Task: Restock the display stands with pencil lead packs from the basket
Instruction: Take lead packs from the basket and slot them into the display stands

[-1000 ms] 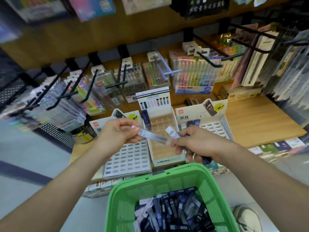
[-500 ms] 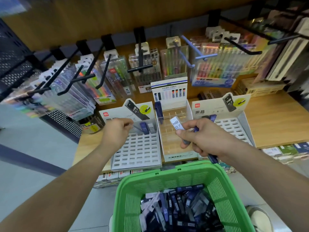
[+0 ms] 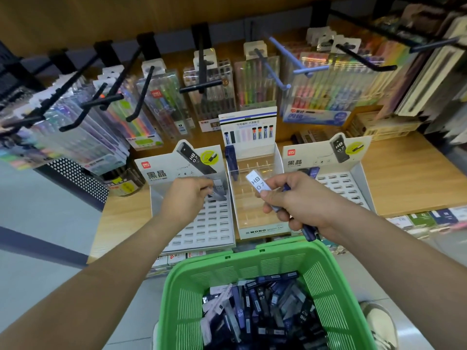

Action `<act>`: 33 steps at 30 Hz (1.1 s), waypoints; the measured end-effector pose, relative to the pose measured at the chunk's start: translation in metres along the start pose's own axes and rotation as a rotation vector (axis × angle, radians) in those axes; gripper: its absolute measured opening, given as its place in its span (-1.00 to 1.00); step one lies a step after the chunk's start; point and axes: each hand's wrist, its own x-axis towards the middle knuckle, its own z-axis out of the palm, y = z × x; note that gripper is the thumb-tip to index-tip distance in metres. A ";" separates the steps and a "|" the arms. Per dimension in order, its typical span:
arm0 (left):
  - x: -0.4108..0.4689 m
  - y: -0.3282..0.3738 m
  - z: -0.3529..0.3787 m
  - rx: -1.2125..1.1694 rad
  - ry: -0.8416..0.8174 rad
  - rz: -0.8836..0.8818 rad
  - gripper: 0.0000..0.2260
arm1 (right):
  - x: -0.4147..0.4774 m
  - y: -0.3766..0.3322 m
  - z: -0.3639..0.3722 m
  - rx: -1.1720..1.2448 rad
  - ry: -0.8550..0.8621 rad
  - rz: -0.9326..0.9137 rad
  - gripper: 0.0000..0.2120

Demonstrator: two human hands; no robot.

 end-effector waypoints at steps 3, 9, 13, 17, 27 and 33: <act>0.001 0.000 0.006 0.040 -0.036 0.074 -0.81 | 0.001 0.000 0.001 0.003 0.001 0.003 -0.91; 0.007 0.000 0.010 -0.105 0.114 -0.076 -0.84 | 0.001 0.003 0.002 -0.001 -0.007 -0.013 -0.86; 0.012 0.004 0.008 0.024 0.135 0.123 -0.92 | 0.001 0.004 0.002 -0.027 0.005 -0.026 -0.85; 0.009 0.009 0.011 0.193 -0.010 0.116 -0.76 | 0.002 0.004 0.003 -0.011 0.024 -0.039 -0.87; 0.020 0.069 -0.054 -0.990 -0.579 -0.320 -0.73 | 0.005 0.005 0.003 -0.049 0.042 -0.038 -0.87; 0.021 0.060 -0.051 -0.784 -0.387 -0.263 -0.86 | 0.007 0.005 -0.001 0.069 0.063 0.109 -0.77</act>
